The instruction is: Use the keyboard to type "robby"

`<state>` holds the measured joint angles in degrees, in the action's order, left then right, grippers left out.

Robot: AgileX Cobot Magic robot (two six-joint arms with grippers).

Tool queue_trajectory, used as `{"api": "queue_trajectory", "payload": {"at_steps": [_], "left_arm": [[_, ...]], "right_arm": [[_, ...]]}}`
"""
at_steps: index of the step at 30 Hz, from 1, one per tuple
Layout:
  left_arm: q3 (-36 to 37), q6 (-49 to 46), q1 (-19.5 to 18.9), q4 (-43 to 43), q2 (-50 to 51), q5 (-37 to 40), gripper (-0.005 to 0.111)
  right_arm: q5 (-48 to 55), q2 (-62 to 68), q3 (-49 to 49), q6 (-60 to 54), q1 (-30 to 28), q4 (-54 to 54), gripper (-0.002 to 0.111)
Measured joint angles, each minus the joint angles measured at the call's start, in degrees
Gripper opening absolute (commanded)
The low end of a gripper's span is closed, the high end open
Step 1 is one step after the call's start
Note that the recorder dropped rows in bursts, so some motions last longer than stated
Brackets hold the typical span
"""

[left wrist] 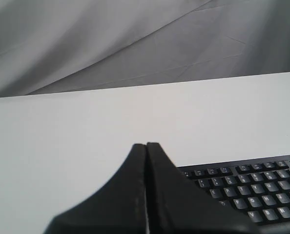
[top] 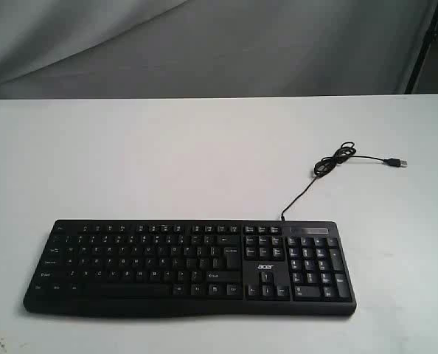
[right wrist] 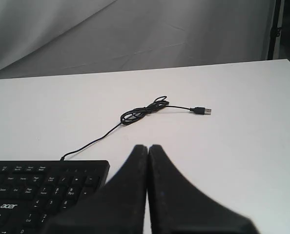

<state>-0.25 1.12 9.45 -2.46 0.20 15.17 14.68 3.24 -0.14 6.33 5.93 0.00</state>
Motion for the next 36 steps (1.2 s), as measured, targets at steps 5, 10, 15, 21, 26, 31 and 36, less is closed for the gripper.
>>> {"api": "queue_trajectory", "payload": {"at_steps": [5,10,15,21,26,31,36], "left_arm": [[0.00,0.00,0.00,0.00,0.00,0.00,0.000],[0.00,0.00,0.00,0.00,0.00,0.00,0.000],[0.00,0.00,0.00,0.00,0.00,0.00,0.000],[0.00,0.00,0.00,0.00,0.00,0.00,0.000],[0.00,0.00,0.00,0.00,0.00,0.00,0.000],[0.00,0.00,0.00,0.00,0.00,0.00,0.000],[0.00,0.00,0.00,0.00,0.00,0.00,0.000]], "right_arm": [[0.00,0.00,0.00,0.00,0.00,0.00,0.000],[0.00,0.00,0.00,0.46,0.00,0.00,0.000],[0.00,0.00,0.00,1.05,0.00,0.00,0.000],[0.00,0.00,0.00,1.05,0.00,0.00,0.000],[2.23,0.00,-3.05,1.05,0.00,0.00,0.000],[8.08,4.55,-14.54,1.05,0.00,0.56,0.000],[13.79,16.30,-26.89,1.05,0.00,0.56,0.000]]}}
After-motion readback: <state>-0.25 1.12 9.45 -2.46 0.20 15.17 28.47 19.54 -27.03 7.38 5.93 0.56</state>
